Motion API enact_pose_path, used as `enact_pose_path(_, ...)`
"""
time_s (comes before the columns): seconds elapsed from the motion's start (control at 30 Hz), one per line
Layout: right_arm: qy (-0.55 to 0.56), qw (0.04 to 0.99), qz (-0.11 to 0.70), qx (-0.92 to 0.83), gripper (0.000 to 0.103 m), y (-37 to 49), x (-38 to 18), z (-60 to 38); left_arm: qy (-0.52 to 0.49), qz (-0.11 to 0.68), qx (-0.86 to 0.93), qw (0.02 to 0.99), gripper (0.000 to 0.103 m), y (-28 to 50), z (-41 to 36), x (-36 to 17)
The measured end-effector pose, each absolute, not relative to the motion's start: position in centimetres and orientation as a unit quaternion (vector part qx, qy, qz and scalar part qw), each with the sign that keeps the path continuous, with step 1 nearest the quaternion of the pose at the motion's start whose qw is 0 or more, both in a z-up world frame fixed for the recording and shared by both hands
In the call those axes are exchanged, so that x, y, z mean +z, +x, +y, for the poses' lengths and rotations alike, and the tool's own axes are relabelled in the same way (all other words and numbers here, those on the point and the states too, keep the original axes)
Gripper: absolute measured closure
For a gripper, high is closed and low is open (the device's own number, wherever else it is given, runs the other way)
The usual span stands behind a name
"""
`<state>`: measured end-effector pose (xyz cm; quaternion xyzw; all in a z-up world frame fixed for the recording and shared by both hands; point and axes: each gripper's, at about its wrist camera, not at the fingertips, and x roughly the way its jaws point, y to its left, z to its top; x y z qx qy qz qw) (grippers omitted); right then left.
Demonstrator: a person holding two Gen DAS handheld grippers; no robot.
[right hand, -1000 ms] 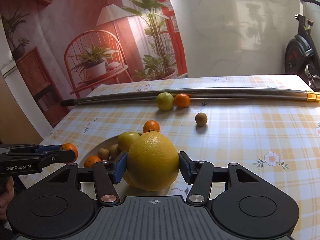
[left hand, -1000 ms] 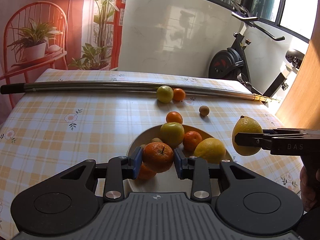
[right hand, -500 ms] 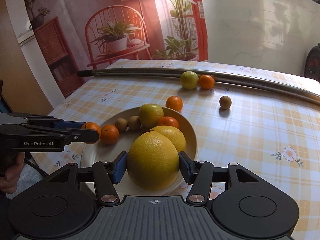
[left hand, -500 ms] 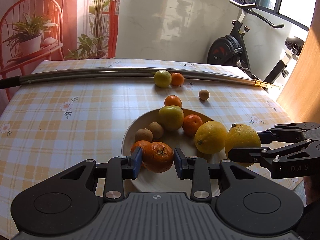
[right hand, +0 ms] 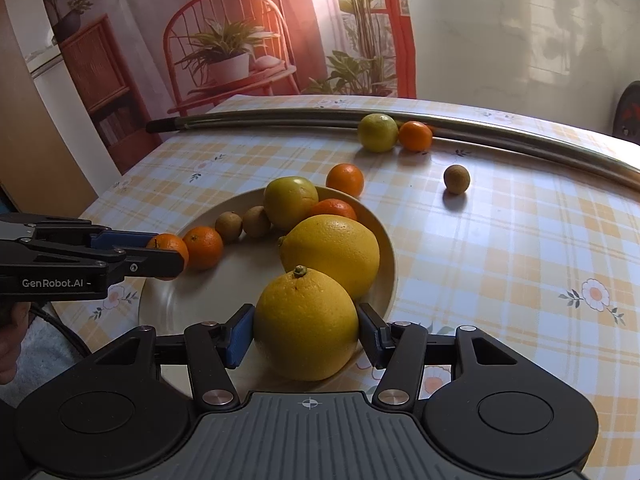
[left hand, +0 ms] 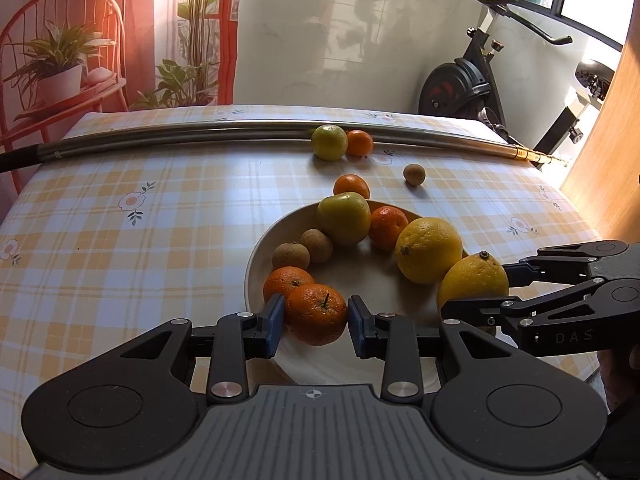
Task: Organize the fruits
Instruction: 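Lower the lemon onto the plate with the right gripper while the left lowers the mandarin, opening both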
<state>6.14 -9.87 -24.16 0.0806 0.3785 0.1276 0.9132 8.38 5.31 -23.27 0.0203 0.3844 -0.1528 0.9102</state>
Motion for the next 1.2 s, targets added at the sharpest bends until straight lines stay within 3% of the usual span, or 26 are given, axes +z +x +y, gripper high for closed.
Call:
enact_pose_path(0.6,0.092,0.915,0.373,0.123,0.05,6.0,-23.9,-10.3,0.029,0.389,-0.143,0.91,0.067,8.5,4.9,-23.8)
enact_pose_path(0.87,0.077,0.922,0.363,0.109,0.044,5.5,-23.1,-10.4,0.031,0.39,-0.142,0.909,0.067,8.5,4.9,-23.8)
enact_pose_path(0.97,0.073,0.925,0.361,0.098,0.034,5.4,-23.0,-10.5,0.034,0.389,-0.141,0.91,0.067,8.5,4.9,-23.9)
enact_pose_path(1.2,0.092,0.925,0.357,0.096,0.034,5.4,-23.2,-11.3,0.053,0.39,-0.137,0.909,0.067,8.5,4.4,-24.3)
